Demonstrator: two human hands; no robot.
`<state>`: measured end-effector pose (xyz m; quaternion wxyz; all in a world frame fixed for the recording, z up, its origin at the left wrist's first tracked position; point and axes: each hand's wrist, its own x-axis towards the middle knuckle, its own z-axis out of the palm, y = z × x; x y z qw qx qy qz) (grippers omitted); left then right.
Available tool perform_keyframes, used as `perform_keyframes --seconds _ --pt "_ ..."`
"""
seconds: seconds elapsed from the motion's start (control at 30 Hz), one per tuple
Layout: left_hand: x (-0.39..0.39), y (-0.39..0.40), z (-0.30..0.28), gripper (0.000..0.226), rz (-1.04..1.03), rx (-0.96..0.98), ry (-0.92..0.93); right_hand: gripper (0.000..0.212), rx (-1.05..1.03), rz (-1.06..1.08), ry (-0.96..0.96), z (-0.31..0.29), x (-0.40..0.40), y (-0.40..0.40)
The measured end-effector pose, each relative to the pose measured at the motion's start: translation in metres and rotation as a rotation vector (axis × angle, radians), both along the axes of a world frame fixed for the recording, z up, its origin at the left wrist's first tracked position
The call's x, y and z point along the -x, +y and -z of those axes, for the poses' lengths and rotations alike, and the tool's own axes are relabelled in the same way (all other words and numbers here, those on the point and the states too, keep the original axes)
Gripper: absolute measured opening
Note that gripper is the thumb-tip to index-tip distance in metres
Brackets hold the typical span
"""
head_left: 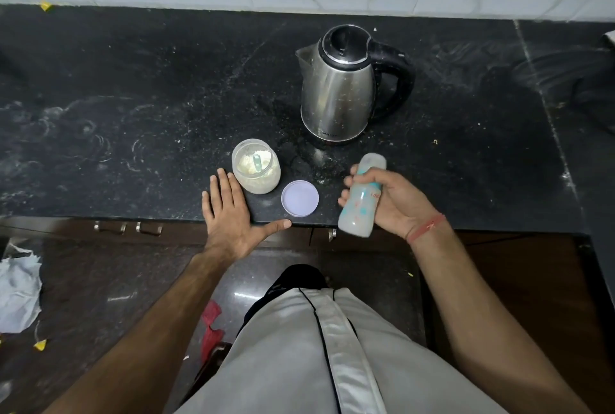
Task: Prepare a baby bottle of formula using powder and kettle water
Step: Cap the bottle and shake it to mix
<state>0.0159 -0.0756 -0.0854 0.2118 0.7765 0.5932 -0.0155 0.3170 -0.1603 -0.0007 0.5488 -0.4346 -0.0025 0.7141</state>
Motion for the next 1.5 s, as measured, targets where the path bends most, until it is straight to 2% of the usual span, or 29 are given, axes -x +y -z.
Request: perform_keyframes --seconds 0.07,0.1,0.17,0.2,0.3,0.33,0.4,0.43,0.53,0.63,0.67,0.73,0.77,0.87,1.0,1.1,1.2,1.23,1.33,1.43,1.5 --pt "-0.001 0.0 0.001 0.175 -0.013 -0.001 -0.002 0.011 0.009 0.178 0.08 0.004 -0.004 0.0" --pt "-0.001 0.0 0.001 0.176 -0.017 0.001 -0.002 0.011 0.022 0.18 0.088 0.005 -0.006 -0.002" --pt "0.0 -0.001 0.0 0.176 -0.011 -0.002 0.0 0.014 0.039 -0.008 -0.005 0.0 -0.007 -0.004" --pt "0.0 -0.001 0.0 0.176 -0.006 -0.003 0.001 0.013 0.039 -0.031 -0.034 0.001 -0.006 -0.006" --pt "0.0 0.0 0.001 0.175 -0.01 0.003 0.0 0.009 0.038 0.222 0.076 0.008 -0.011 -0.005" --pt "0.0 -0.001 0.001 0.176 -0.01 0.002 0.004 0.009 0.046 0.174 0.063 0.006 -0.012 -0.005" --pt "0.0 0.0 0.001 0.176 -0.002 -0.008 0.009 0.015 0.049 -0.096 -0.046 -0.001 -0.009 -0.007" --pt "0.0 0.0 0.001 0.176 0.001 -0.006 0.005 0.017 0.044 -0.125 -0.066 0.002 -0.008 -0.007" --pt "-0.001 0.0 0.001 0.176 -0.011 0.002 -0.001 0.014 0.075 0.096 0.048 0.008 -0.008 -0.005" --pt "-0.001 0.0 0.0 0.176 -0.005 0.001 0.002 0.014 0.08 -0.136 -0.04 0.002 -0.001 -0.007" --pt "-0.001 0.0 -0.001 0.176 -0.004 0.005 0.004 0.013 0.072 -0.111 -0.037 0.004 0.001 -0.007" --pt "-0.001 0.0 -0.001 0.176 -0.014 0.006 0.005 0.009 0.078 0.121 0.068 0.01 0.002 -0.004" --pt "-0.001 0.0 -0.001 0.176 -0.015 0.007 0.007 0.009 0.075 0.17 0.109 0.011 0.003 -0.004" --pt "0.0 0.0 -0.002 0.176 -0.009 0.01 0.011 0.012 0.078 -0.046 -0.017 0.008 0.006 -0.005" --pt "-0.001 0.0 -0.002 0.175 -0.016 0.017 0.007 0.01 0.077 0.2 0.067 0.012 0.005 -0.004" --pt "0.0 0.0 -0.003 0.175 -0.003 0.017 0.005 0.014 0.087 0.012 -0.071 0.008 0.007 -0.006" --pt "-0.001 0.001 -0.003 0.175 -0.007 0.023 0.006 0.01 0.068 0.278 0.032 0.014 0.0 -0.003" --pt "-0.001 0.001 -0.003 0.176 -0.005 0.022 0.01 0.009 0.066 0.267 0.054 0.012 -0.003 -0.002" --pt "0.0 0.001 -0.002 0.176 -0.005 0.009 0.007 0.01 0.115 -0.013 -0.07 0.004 -0.007 -0.003" --pt "-0.002 0.001 0.0 0.176 -0.007 0.005 0.016 0.006 0.126 0.192 0.014 0.006 -0.009 0.0" --pt "0.0 0.001 0.001 0.175 -0.006 -0.006 0.022 0.009 0.121 0.055 -0.008 0.002 -0.005 0.002"
